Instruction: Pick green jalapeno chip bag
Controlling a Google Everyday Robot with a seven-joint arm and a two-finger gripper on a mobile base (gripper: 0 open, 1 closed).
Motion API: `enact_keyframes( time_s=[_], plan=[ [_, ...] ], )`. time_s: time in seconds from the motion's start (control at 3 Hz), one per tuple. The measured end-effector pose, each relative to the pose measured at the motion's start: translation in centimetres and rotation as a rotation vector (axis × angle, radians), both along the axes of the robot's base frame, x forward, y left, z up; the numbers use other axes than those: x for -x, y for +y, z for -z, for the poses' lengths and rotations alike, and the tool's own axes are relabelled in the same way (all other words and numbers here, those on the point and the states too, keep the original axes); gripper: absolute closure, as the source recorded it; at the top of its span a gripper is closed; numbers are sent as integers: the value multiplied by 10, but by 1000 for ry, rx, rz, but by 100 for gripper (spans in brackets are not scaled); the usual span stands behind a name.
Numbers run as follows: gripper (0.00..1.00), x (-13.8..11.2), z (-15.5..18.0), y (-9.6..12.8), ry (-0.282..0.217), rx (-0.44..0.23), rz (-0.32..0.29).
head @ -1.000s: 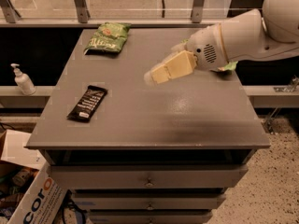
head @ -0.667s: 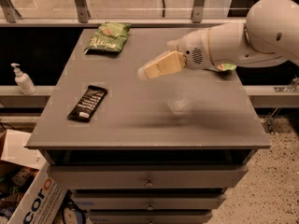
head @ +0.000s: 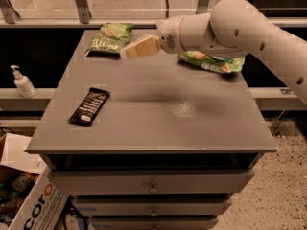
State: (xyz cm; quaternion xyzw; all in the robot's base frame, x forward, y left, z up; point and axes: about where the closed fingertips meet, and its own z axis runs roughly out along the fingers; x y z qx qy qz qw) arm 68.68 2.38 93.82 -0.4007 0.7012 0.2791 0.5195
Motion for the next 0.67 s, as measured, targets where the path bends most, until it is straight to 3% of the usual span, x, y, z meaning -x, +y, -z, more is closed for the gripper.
enact_keyframes(
  time_s=[0.33,0.67],
  plan=[
    [0,0,0,-1,0,0,0],
    [0,-13,12,5,-95,116,-10]
  ],
)
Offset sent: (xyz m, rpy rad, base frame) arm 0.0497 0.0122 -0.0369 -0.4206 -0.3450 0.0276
